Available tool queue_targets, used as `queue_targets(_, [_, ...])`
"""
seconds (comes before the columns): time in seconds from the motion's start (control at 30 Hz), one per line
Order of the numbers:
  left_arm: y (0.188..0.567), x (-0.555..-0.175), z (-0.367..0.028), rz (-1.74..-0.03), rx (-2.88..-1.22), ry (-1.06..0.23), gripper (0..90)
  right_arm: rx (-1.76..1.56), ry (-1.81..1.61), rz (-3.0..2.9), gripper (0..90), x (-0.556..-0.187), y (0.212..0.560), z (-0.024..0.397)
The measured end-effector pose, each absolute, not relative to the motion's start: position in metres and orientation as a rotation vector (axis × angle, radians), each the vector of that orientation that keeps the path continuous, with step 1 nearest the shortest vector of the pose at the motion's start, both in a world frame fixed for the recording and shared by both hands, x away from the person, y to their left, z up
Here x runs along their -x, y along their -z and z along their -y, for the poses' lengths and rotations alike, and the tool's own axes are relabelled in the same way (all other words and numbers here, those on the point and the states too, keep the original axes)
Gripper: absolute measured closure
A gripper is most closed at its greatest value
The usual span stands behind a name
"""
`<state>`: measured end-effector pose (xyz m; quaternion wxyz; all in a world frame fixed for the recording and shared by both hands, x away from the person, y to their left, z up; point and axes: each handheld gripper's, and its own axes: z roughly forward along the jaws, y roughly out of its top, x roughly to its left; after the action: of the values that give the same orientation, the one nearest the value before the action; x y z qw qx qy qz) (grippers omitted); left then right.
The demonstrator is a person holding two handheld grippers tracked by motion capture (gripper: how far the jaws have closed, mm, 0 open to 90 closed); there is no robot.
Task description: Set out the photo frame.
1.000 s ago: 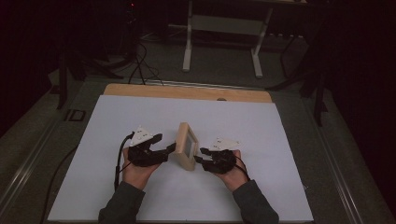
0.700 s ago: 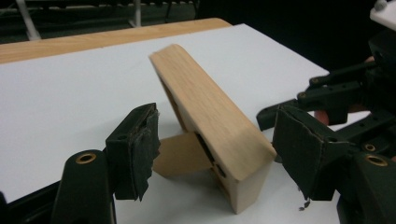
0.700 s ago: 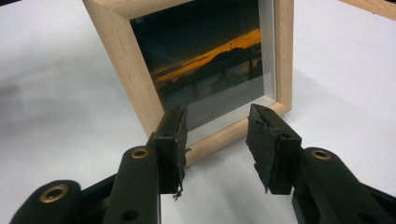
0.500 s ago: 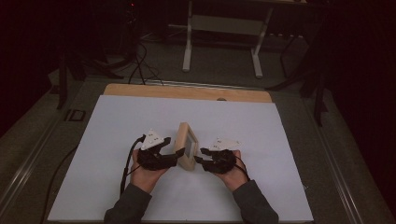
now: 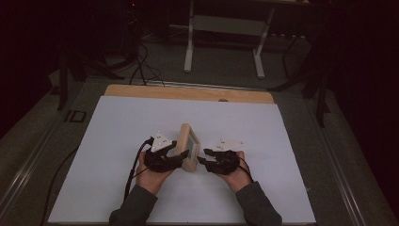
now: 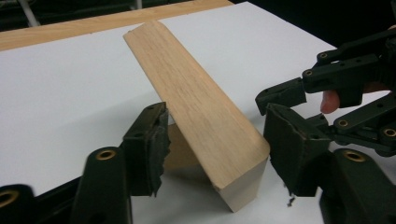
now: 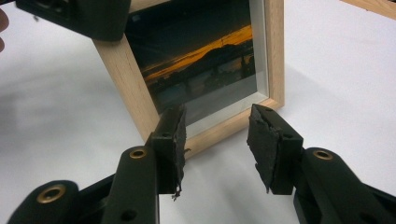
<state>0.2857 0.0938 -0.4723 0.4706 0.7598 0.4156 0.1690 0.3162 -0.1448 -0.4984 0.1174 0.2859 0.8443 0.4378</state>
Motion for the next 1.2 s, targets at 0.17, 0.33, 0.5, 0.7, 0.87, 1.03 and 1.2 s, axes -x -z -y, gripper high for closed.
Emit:
queue_targets(0.17, [0.472,-0.286,-0.095,-1.017,-1.863,-0.408,42.9,-0.831,-1.279,-2.471,55.7,-0.316,0.498,0.144])
queue_targets(0.33, [0.472,-0.286,-0.095,-1.017,-1.864,-0.405,43.3,-0.832,-1.283,-2.467,55.6,-0.317,0.498,0.143])
queue_targets(0.5, [0.471,-0.286,-0.096,-1.02,-1.863,-0.401,44.5,-0.833,-1.28,-2.467,55.6,-0.317,0.498,0.144])
queue_targets(0.7, [0.47,-0.287,-0.098,-1.027,-1.862,-0.405,48.2,-0.836,-1.279,-2.464,55.6,-0.317,0.498,0.145])
queue_targets(0.87, [0.47,-0.287,-0.1,-1.028,-1.861,-0.401,50.3,-0.836,-1.28,-2.462,55.6,-0.318,0.498,0.145])
queue_targets(1.03, [0.47,-0.288,-0.101,-1.028,-1.861,-0.398,50.8,-0.837,-1.281,-2.461,55.5,-0.318,0.498,0.145])
queue_targets(1.2, [0.47,-0.29,-0.104,-1.037,-1.856,-0.398,54.1,-0.844,-1.281,-2.459,55.5,-0.319,0.497,0.146])
